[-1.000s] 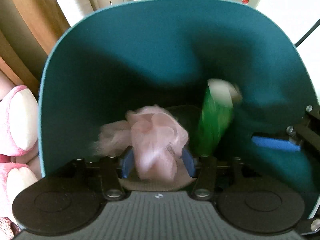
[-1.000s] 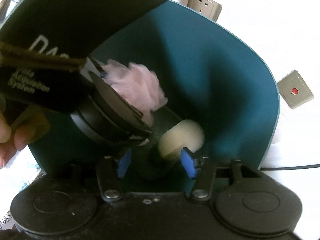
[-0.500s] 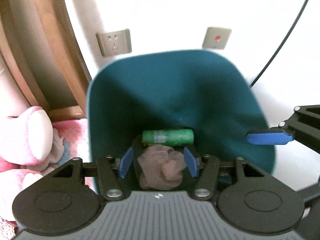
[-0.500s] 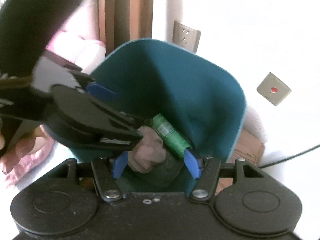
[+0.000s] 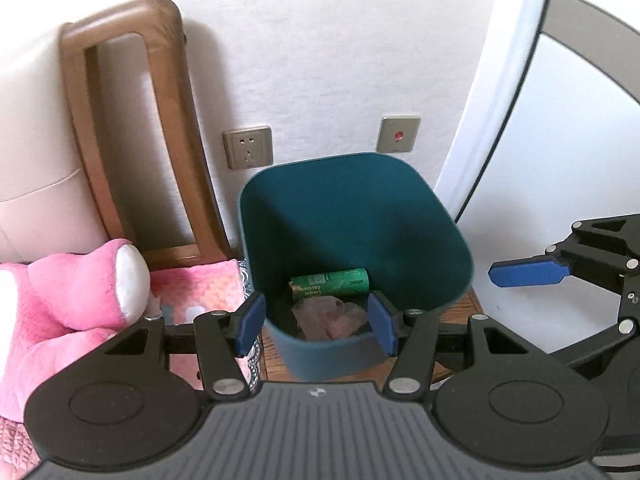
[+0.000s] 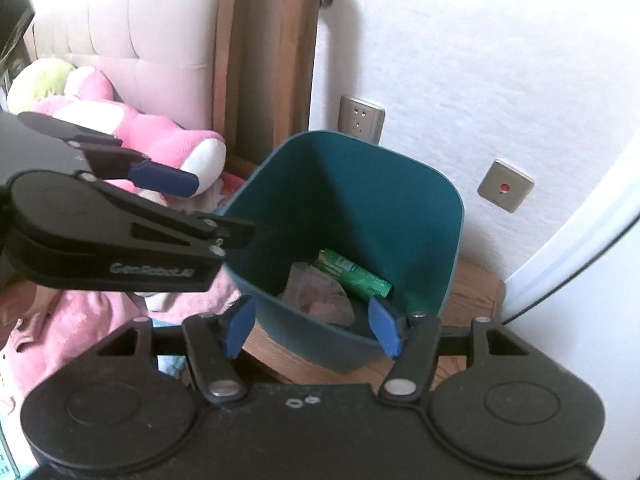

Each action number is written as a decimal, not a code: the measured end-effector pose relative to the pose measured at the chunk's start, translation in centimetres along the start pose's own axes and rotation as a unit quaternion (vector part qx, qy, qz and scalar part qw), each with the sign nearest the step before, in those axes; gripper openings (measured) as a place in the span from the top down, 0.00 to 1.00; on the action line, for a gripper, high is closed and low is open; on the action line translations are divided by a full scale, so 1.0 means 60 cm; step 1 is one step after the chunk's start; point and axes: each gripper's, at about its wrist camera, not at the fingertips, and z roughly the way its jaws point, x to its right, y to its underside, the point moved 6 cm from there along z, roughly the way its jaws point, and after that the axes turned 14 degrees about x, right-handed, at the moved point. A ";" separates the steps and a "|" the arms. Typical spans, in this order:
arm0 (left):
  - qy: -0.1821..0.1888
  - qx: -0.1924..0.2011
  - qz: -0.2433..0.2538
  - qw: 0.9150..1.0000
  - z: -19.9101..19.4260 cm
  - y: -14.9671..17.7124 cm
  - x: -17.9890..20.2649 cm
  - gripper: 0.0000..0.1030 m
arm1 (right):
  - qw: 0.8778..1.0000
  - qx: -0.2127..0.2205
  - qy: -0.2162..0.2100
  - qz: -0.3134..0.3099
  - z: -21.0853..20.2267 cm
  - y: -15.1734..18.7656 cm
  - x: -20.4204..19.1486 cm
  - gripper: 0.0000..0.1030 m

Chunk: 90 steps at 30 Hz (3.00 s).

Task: Collect trash
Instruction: 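Open left tool dropping sponge while right tool releases can into wastebasket, then lower left tool to grasp yellow juice box while right tool grasps red wrapper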

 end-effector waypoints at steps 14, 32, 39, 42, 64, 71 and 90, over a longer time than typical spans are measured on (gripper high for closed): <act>0.022 0.047 0.022 0.998 -0.135 0.089 0.005 0.24 | 0.994 0.075 0.013 0.079 -0.129 0.059 -0.050 0.18; 0.007 -0.037 -0.083 0.996 0.021 0.362 0.063 0.02 | 0.991 0.039 -0.002 0.124 -0.010 0.348 0.022 0.00; -0.017 -0.121 -0.092 0.988 0.160 0.552 0.082 0.02 | 0.994 -0.038 -0.014 0.100 0.126 0.530 0.037 0.00; -0.028 -0.146 -0.090 0.985 0.217 0.642 0.088 0.02 | 0.994 -0.065 -0.015 0.092 0.183 0.610 0.034 0.01; -0.027 -0.319 -0.004 0.947 0.503 1.212 0.125 0.03 | 0.971 -0.224 -0.083 0.030 0.543 1.133 -0.059 0.21; -0.013 -0.330 0.023 0.944 0.564 1.284 0.132 0.21 | 0.965 -0.248 -0.084 0.021 0.596 1.218 -0.069 0.27; 0.026 -0.352 -0.003 0.936 0.570 1.295 0.137 0.51 | 0.961 -0.271 -0.040 0.023 0.608 1.245 -0.088 0.69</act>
